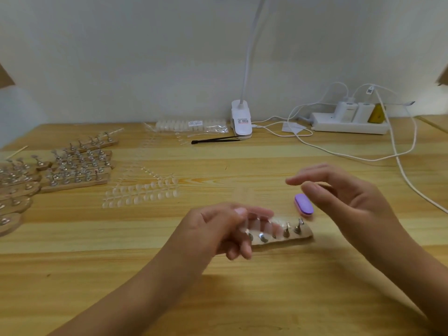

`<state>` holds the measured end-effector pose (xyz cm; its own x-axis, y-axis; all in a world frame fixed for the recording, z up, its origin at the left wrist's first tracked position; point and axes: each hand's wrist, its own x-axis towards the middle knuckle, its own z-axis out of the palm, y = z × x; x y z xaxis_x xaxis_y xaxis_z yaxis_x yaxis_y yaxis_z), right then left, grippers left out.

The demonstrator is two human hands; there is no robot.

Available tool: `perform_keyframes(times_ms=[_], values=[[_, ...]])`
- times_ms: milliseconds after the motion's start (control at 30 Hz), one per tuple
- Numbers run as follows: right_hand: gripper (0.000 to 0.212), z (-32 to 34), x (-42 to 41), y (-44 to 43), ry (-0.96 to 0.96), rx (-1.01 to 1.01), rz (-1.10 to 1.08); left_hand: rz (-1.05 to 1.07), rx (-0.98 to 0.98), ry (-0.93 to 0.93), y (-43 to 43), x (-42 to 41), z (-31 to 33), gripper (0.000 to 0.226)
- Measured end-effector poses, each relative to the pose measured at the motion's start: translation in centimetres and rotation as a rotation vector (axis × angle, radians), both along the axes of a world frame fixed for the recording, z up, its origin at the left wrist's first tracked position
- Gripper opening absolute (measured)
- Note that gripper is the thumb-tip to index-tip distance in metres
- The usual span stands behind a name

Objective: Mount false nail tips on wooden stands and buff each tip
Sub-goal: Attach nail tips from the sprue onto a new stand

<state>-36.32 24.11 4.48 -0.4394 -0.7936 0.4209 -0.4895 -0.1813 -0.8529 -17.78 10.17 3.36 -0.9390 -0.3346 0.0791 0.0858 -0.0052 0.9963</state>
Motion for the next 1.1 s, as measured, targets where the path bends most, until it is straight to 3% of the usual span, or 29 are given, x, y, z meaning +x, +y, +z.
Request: perform_keyframes(times_ms=[100, 300, 333, 433, 467, 533, 567, 633, 667, 700, 733, 767, 833, 900, 1000, 1100], values=[[0.019, 0.4, 1.6, 0.0, 0.089, 0.010, 0.038, -0.035, -0.139, -0.011, 1.1, 0.0, 0.0, 0.031], [0.011, -0.4, 2.9, -0.2, 0.392, -0.037, -0.027, -0.007, -0.252, -0.041, 1.7, 0.0, 0.2, 0.031], [0.011, -0.5, 2.9, 0.0, 0.480, -0.060, -0.041, -0.004, -0.249, -0.042, 1.6, 0.0, 0.1, 0.031], [0.013, -0.6, 3.0, 0.3, 1.035, -0.200, -0.108, 0.010, -0.192, -0.077, 1.7, 0.1, 0.2, 0.032], [0.013, -0.6, 3.0, 0.3, 1.113, -0.220, -0.094, 0.024, -0.190, -0.089, 1.6, 0.1, 0.1, 0.033], [0.013, -0.3, 3.1, 0.4, 0.935, -0.144, -0.068, 0.037, -0.374, -0.032, 1.6, 0.3, -0.1, 0.032], [0.011, 0.1, 3.1, 0.4, 0.680, -0.060, -0.009, 0.049, -0.596, 0.040, 1.4, 0.5, -0.2, 0.032], [0.015, 1.0, 2.7, 0.3, -0.058, 0.079, 0.255, 0.107, -1.168, 0.157, 0.8, 0.7, 0.1, 0.032], [0.021, 1.2, 2.1, 0.3, -0.386, 0.075, 0.321, 0.114, -1.357, 0.219, 0.7, 0.8, 0.1, 0.031], [0.027, 1.2, 1.3, 0.2, -0.564, 0.040, 0.323, 0.100, -1.376, 0.246, 0.7, 0.7, 0.1, 0.030], [0.033, 1.1, 0.6, 0.2, -0.626, 0.001, 0.289, 0.088, -1.240, 0.251, 0.8, 0.7, 0.2, 0.027], [0.036, 1.2, 0.2, 0.2, -0.618, -0.023, 0.255, 0.085, -0.980, 0.232, 0.9, 0.6, 0.6, 0.026], [0.037, 1.3, 0.1, 0.5, -0.461, -0.052, 0.178, 0.029, -0.369, 0.149, 0.8, 0.5, 1.1, 0.032], [0.030, 1.2, 0.5, 0.7, -0.250, -0.042, 0.102, -0.034, 0.067, 0.073, 0.6, 0.2, 1.2, 0.035], [0.017, 0.6, 1.5, 0.5, -0.009, -0.008, 0.040, -0.120, 0.348, 0.033, 0.6, 0.0, 1.5, 0.027], [0.010, 0.2, 1.8, 0.3, 0.118, 0.037, 0.028, -0.136, 0.467, 0.013, 0.9, 0.0, 1.8, 0.026]])
